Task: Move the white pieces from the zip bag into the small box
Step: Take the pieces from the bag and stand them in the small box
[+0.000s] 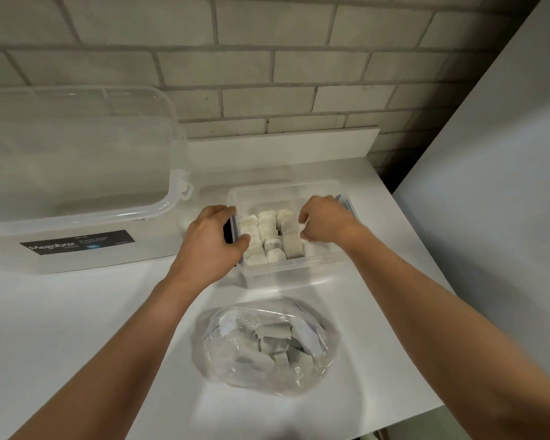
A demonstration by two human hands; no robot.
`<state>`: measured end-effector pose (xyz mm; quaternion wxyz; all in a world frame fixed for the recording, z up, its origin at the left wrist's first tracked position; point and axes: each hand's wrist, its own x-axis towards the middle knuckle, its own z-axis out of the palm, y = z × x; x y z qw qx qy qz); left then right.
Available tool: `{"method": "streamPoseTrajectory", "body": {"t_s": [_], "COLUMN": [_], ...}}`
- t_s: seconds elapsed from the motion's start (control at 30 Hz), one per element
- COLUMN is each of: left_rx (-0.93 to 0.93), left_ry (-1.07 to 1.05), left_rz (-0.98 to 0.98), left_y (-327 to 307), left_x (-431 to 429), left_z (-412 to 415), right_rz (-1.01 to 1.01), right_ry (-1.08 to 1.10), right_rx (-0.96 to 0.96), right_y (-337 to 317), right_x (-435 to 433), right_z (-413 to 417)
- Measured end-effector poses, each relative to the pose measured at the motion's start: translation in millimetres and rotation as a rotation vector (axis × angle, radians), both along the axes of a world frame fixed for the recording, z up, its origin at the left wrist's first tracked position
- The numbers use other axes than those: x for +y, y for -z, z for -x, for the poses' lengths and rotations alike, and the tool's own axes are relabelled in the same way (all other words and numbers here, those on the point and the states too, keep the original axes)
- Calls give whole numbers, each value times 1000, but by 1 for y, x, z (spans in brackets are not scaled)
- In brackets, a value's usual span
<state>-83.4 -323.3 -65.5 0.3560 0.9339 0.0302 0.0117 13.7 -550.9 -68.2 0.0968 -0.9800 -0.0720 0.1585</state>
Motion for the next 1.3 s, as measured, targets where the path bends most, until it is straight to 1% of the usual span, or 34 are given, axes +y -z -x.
{"method": "streamPoseTrajectory", "body": {"t_s": [0.03,0.1,0.17,0.23,0.27,0.3,0.33,0.4,0.43,0.5,0.53,0.57,0.6,0.67,0.73,0.87,0.97,1.03,1.2,1.3], "left_rx": [-4,-46,-151,-251,-274,-277,-268,-203,-155,-21,53,114,144,170,186,193,170,149,200,209], "left_ry": [-2,-32,-83,-96,-70,-21,51,244,339,477,518,550,580,622,625,580,557,530,394,305], "left_rz": [11,60,120,167,192,215,214,127,52,-164,-279,-365,-407,-432,-461,-592,-561,-474,-64,81], "left_y": [-1,-5,-11,-19,-21,-20,-16,0,11,35,43,47,49,50,50,55,56,57,53,49], "left_x": [0,1,4,6,6,4,2,-5,-9,-15,-17,-19,-20,-20,-19,-21,-21,-17,-2,2], "left_z": [1,7,21,45,60,74,89,112,117,122,123,124,124,126,126,126,128,129,130,130], "right_rz": [-29,-156,-373,-685,-769,-768,-704,-527,-416,-210,-155,-136,-134,-101,-81,-44,-38,-46,-155,-226], "right_ry": [23,52,84,114,92,50,1,-80,-117,-156,-155,-149,-144,-144,-145,-186,-185,-167,-74,-19], "right_rx": [-43,-141,-214,-142,-81,-33,-6,-12,-42,-109,-127,-135,-138,-122,-92,-24,6,6,-12,-30], "right_y": [-10,-37,-62,-73,-69,-59,-44,-9,9,34,39,43,44,44,44,50,55,55,48,42], "right_x": [-5,-16,-23,-20,-16,-11,-6,0,1,4,6,7,8,9,9,15,21,24,23,20], "right_z": [5,30,78,137,162,183,201,223,227,231,231,232,232,234,233,233,234,234,234,234]}}
